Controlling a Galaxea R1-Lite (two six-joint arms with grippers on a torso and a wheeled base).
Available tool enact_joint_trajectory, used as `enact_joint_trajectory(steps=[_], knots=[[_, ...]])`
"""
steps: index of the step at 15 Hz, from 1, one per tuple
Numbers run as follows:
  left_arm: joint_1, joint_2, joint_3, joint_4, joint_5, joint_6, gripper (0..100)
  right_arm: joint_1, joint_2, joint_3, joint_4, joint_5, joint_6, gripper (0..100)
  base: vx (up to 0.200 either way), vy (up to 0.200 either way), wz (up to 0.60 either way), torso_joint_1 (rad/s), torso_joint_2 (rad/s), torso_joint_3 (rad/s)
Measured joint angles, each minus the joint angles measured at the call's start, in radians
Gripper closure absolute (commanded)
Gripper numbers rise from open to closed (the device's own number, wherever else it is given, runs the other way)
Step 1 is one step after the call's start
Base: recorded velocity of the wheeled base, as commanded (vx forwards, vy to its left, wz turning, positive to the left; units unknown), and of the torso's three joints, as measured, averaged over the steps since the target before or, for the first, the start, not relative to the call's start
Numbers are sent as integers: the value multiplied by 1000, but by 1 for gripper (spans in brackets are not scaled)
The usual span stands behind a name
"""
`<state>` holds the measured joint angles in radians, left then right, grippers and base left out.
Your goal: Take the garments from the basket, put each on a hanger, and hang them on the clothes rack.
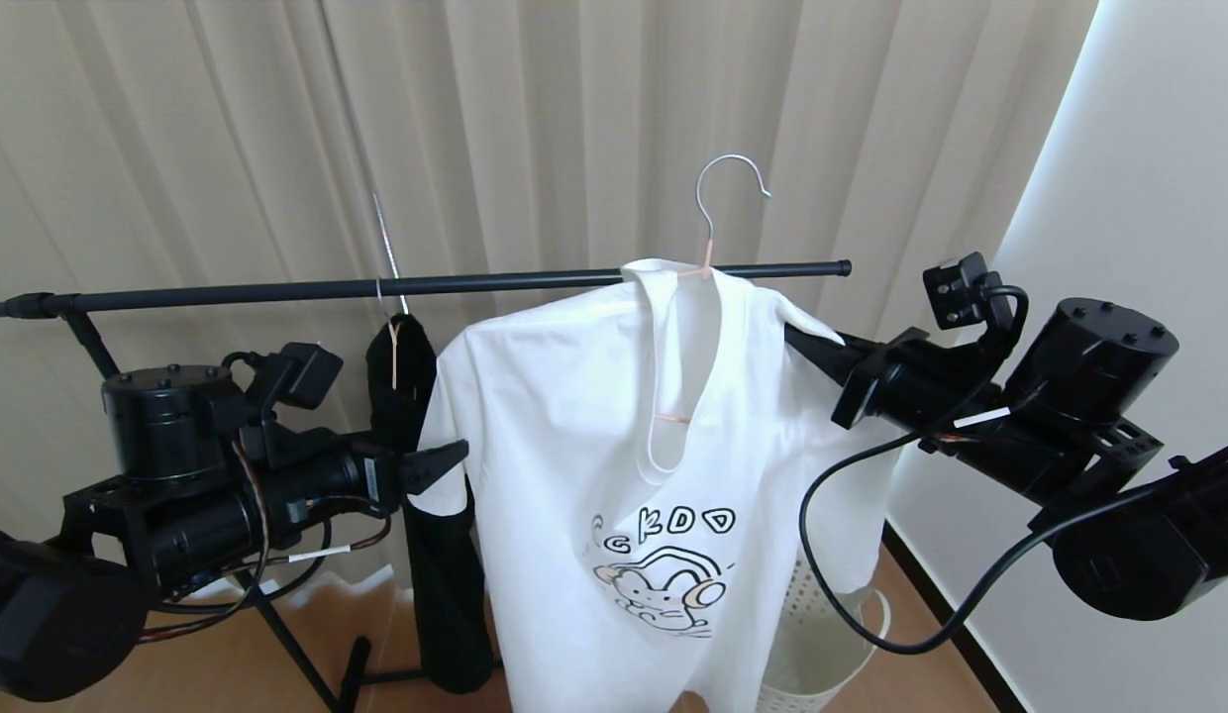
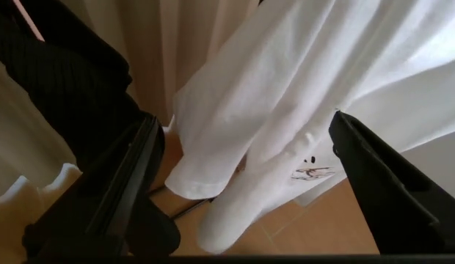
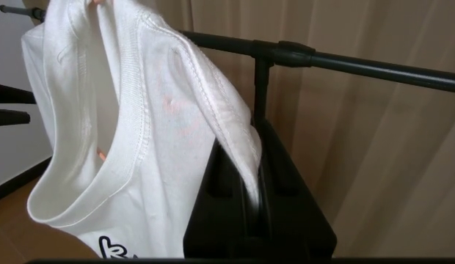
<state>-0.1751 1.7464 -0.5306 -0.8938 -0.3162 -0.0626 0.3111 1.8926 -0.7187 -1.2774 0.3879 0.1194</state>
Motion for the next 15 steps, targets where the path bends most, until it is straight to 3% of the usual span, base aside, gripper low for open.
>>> enact_joint_trajectory(steps=[4, 7, 10, 11, 15], knots=[[0, 46, -7, -13, 8, -6, 0, 0, -4, 7, -41, 0, -1, 100, 0, 0, 0, 0, 0, 0], [0, 87, -8, -96, 48, -16, 0, 0, -4, 13, -44, 0, -1, 100, 0, 0, 0, 0, 0, 0], [0, 119, -9, -115, 64, -17, 0, 0, -5, 15, -44, 0, -1, 100, 0, 0, 0, 0, 0, 0], [1, 122, -9, -116, 64, -17, 100, 0, -5, 15, -44, 0, -1, 100, 0, 0, 0, 0, 0, 0], [1, 127, -7, -117, 66, -15, 100, -4, -2, 8, -44, 0, -2, 100, 0, 0, 0, 0, 0, 0]])
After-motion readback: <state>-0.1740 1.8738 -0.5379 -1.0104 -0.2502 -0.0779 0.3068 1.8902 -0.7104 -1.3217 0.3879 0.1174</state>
